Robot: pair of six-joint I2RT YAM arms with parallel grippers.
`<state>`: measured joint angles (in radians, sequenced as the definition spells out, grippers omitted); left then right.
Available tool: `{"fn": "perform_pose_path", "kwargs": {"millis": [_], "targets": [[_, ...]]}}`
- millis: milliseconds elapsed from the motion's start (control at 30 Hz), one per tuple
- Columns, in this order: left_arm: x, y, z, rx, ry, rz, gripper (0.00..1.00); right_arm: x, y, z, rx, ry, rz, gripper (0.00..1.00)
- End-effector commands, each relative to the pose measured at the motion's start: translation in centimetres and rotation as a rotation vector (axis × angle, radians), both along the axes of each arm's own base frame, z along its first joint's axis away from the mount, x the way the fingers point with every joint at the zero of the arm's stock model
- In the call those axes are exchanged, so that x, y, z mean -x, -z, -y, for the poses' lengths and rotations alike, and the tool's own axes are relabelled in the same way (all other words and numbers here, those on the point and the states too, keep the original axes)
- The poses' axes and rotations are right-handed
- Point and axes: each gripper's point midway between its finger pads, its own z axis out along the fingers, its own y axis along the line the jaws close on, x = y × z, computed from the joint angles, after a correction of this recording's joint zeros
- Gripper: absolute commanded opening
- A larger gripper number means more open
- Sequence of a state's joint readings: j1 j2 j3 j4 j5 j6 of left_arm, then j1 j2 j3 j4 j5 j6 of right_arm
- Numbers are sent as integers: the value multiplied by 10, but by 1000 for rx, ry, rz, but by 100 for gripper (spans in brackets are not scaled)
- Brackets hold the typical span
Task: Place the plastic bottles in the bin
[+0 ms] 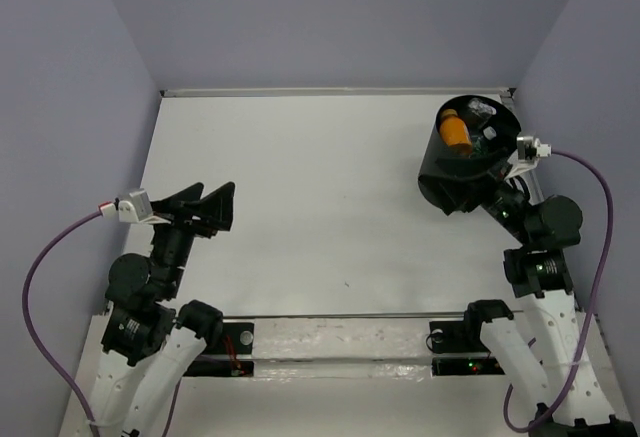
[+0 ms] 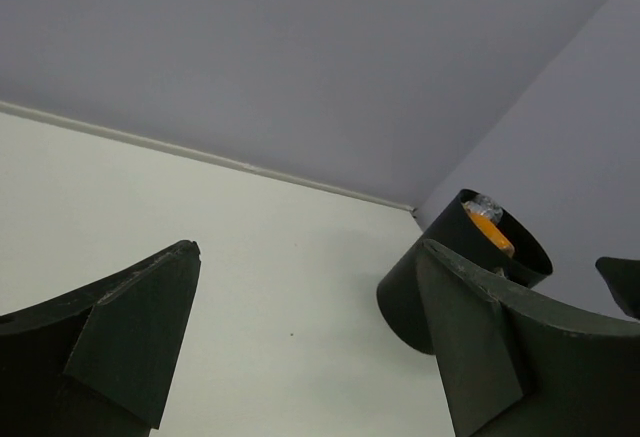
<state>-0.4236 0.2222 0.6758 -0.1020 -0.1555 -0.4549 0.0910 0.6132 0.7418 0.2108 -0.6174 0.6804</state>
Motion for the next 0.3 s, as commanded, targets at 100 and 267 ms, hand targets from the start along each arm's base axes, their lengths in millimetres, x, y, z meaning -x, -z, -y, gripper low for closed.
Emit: {"fn": "perform_pose_path", "kwargs": {"millis": [100, 267], "targets": [[5, -58, 14, 52, 83, 161, 99, 77, -27, -5, 52, -83, 206, 100], [-1, -54, 10, 96, 54, 136, 99, 76, -26, 1, 67, -29, 220, 100]]}}
